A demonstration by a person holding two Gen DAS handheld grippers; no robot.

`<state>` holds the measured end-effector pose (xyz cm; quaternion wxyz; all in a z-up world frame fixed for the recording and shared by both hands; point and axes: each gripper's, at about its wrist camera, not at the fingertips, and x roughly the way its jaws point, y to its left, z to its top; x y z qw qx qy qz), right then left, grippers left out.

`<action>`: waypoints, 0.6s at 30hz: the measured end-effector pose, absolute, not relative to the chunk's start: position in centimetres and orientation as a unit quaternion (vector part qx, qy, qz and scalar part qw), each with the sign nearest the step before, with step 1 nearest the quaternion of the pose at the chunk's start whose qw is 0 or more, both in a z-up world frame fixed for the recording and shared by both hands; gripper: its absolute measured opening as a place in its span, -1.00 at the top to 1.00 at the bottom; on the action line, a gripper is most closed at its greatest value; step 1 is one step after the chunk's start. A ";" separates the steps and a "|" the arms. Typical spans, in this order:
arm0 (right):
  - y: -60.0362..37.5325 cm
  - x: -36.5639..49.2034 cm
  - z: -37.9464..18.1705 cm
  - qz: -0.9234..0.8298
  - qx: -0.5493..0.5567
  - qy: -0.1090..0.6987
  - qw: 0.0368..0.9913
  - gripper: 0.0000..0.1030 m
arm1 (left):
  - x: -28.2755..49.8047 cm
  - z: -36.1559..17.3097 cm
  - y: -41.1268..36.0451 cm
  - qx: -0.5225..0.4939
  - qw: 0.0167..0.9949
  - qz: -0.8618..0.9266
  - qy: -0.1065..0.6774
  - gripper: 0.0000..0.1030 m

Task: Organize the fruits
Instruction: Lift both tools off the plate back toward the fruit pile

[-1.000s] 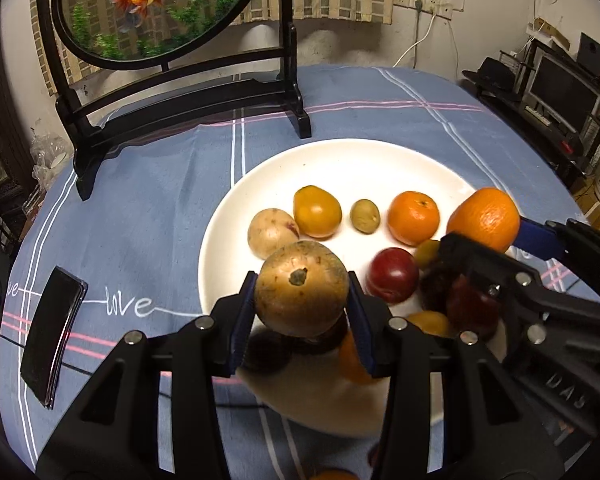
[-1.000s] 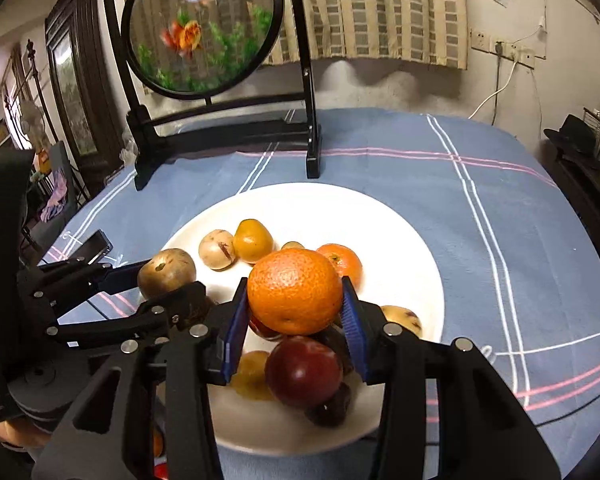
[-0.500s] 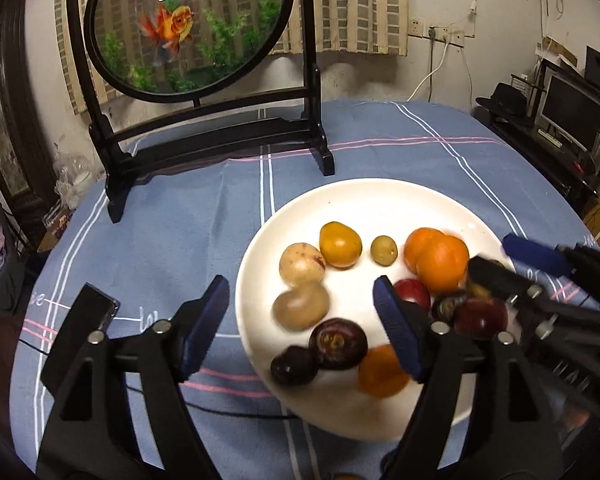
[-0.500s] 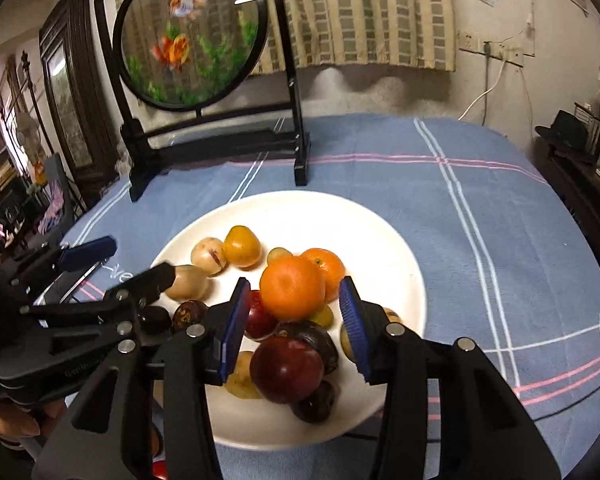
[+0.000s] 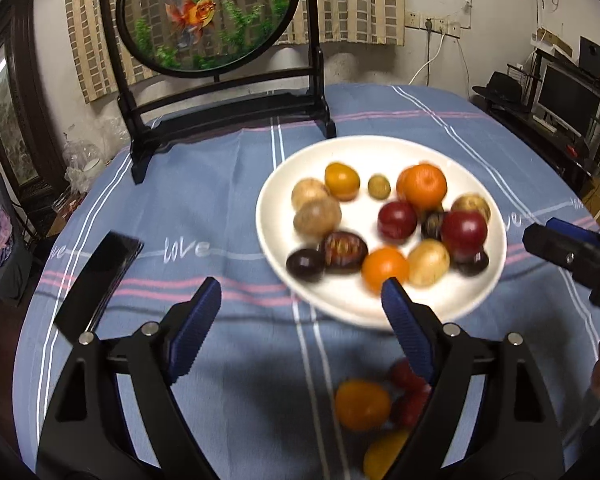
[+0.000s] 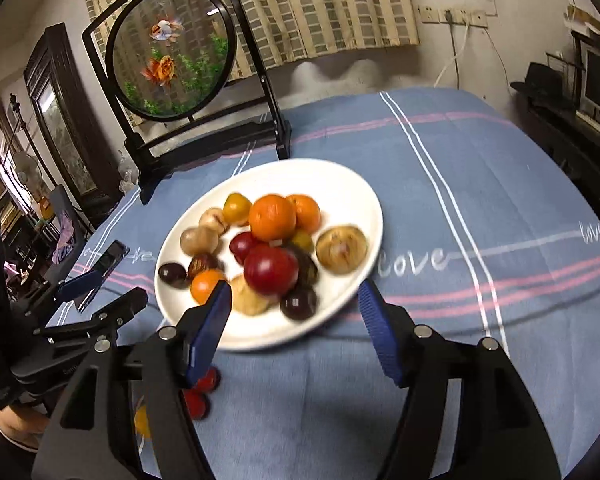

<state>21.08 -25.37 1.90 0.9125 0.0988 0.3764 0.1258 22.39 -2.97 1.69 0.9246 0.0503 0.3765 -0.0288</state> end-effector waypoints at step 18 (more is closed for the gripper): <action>-24.1 17.2 -1.8 0.144 0.097 0.406 0.897 -0.33 | 16.6 -1.2 -1.8 0.024 0.911 -0.035 0.410 -0.66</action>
